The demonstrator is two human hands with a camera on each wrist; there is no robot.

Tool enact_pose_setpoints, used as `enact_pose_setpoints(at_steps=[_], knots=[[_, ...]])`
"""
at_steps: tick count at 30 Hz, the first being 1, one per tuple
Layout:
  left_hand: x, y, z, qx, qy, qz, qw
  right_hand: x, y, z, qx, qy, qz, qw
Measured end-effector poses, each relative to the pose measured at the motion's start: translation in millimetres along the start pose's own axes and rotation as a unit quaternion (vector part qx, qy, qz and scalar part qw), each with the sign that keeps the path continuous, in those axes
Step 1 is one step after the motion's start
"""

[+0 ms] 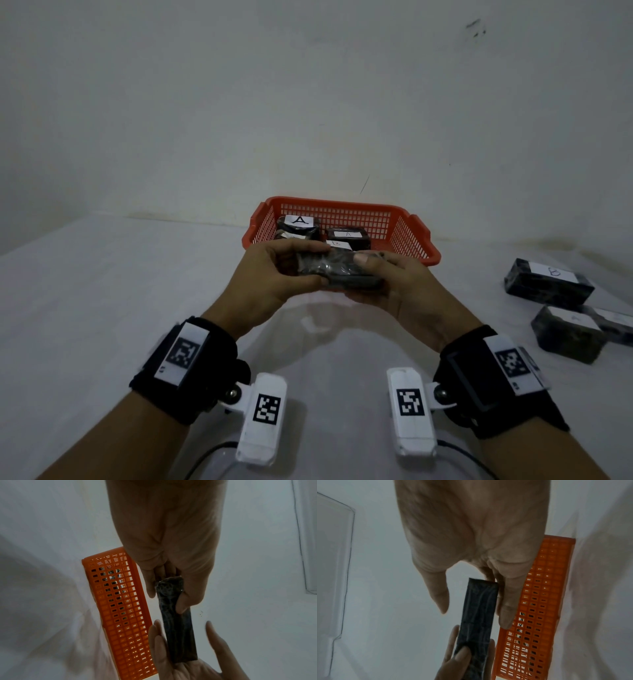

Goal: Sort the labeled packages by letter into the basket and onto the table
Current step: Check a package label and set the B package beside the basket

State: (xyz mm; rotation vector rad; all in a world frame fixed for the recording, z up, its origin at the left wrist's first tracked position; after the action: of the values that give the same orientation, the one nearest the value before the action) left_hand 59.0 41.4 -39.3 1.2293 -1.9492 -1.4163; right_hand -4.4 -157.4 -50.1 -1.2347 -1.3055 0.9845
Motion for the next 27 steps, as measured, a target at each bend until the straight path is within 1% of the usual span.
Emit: enact_pose_setpoints(at_steps=[3,6,8,10,11,15,20,24,27], knots=[[2,1,0,-0.007,-0.021,0.017,1.0,-2,1,1,0.001,0.017,-0.002,1.0],[6,-3,-1,-0.052,-0.049,0.048,0.996,-7,2,0,-0.02,0.03,0.012,0.999],[5,-5,-3,-0.064,-0.031,0.05,0.996,-9,2,-1,-0.029,0.033,0.021,0.999],[4,-6,-4,-0.06,-0.002,0.039,0.997,-7,3,-3,-0.032,0.032,0.024,0.999],[3,-6,-4,-0.057,0.001,0.035,0.998,-7,4,-3,-0.035,0.034,0.024,0.999],[4,-7,-4,-0.061,-0.017,0.038,0.997,-8,4,-4,-0.05,0.047,0.039,0.997],[0,-7,-4,-0.052,0.014,0.027,0.998,-7,4,-3,-0.05,0.033,0.022,0.998],[1,-8,-3,-0.061,-0.007,0.046,0.997,-11,0,1,-0.07,0.041,0.074,0.994],[0,-6,-3,-0.043,0.0,0.036,0.998,-10,0,2,-0.079,0.045,0.083,0.992]])
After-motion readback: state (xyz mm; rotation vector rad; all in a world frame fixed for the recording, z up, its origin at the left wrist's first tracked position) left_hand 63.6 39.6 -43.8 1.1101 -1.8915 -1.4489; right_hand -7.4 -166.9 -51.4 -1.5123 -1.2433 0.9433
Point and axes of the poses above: each hand's wrist, its own z-axis away from the middle knuckle, its own x-axis out of the palm, y = z × x, the point moved 3 cm from there along -z, towards the middle knuckle, and after that the axes turned 2 degrees about -y, right-handed, at the moved point
